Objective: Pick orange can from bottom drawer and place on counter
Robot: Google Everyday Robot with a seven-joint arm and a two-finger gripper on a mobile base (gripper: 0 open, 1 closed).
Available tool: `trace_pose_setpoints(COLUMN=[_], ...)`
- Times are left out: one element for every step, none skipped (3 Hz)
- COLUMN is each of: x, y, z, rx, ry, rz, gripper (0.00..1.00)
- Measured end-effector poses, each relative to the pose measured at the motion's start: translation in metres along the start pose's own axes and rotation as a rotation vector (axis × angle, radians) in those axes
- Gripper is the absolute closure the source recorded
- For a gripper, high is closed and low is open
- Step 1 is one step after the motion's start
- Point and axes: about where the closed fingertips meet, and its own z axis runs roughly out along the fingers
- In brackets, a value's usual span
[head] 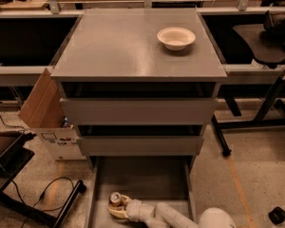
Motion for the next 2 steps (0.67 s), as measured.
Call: trace_pose_setpoints(x=[-0.04,-0.125], y=[-0.017,-0.041], z=[-0.018,-0.08], rx=[0.034,0.125], ry=[-0.032,-0.04], rz=[-0.026,-0.051], gripper=[0.95,1.0])
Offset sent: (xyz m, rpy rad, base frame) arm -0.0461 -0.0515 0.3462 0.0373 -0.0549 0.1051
